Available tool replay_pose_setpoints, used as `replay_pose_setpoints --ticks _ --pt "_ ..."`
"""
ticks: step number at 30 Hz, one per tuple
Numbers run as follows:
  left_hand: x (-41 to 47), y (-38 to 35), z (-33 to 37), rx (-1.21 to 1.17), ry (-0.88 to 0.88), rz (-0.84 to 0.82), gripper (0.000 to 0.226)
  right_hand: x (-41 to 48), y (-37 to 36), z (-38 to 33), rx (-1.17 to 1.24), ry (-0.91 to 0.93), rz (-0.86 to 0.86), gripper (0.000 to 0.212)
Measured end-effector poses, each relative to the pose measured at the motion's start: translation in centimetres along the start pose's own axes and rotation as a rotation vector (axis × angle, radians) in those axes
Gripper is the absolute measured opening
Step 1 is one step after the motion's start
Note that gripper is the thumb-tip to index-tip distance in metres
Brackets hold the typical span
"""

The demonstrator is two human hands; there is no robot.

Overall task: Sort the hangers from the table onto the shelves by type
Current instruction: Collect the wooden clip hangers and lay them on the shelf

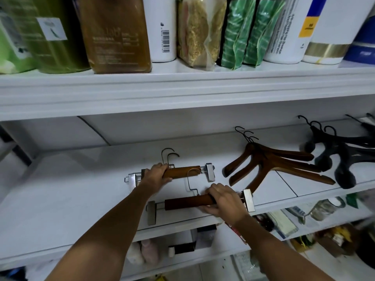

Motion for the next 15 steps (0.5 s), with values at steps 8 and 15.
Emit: replay_pose_setpoints --ticks 8,15 --pt "0.1 -2.8 0.2 -0.032 -0.019 -0.096 0.039 1.6 -1.2 -0.4 -0.011 0.001 -0.022 0.035" --pt "0.5 -3.3 -0.2 -0.019 -0.036 -0.137 0.049 3.3 -3.6 -1.2 -0.015 0.012 -0.123 0.036"
Point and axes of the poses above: each hand's wrist, its own x-axis towards the middle knuckle, its own y-axis out of the back of the hand, z = x × y, the point moved 9 cm from there along x, towards the middle knuckle, and after that the axes turned 15 degrees about -x, right-handed, at the moved point
